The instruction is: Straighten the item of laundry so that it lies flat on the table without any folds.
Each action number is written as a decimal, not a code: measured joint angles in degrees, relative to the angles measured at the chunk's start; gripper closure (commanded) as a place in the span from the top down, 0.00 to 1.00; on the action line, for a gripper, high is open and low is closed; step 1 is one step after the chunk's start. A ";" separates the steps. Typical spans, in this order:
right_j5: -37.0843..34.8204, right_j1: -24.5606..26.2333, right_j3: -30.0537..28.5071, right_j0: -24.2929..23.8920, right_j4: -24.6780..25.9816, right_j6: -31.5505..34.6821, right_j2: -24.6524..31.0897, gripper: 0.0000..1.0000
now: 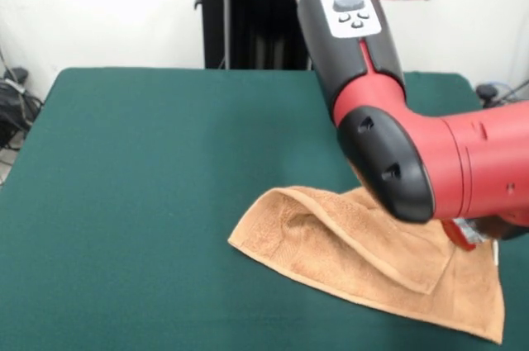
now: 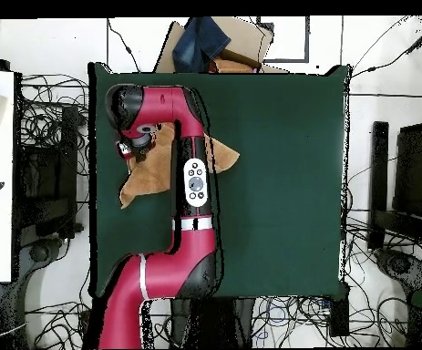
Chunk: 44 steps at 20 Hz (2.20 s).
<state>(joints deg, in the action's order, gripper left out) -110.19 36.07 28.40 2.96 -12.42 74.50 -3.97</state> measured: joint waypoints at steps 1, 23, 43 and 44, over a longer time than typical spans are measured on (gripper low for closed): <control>-1.22 -0.85 -2.52 0.01 -0.20 0.00 -0.50 0.00; -8.71 -5.39 -18.00 -0.53 0.07 -0.01 -12.48 0.00; -8.71 -5.36 -17.99 -4.07 0.04 -1.57 -23.09 0.00; -8.71 -5.37 -17.98 -4.08 0.04 -1.57 -23.39 0.00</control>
<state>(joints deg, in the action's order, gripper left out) -118.90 30.70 10.41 -1.12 -12.39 72.92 -27.35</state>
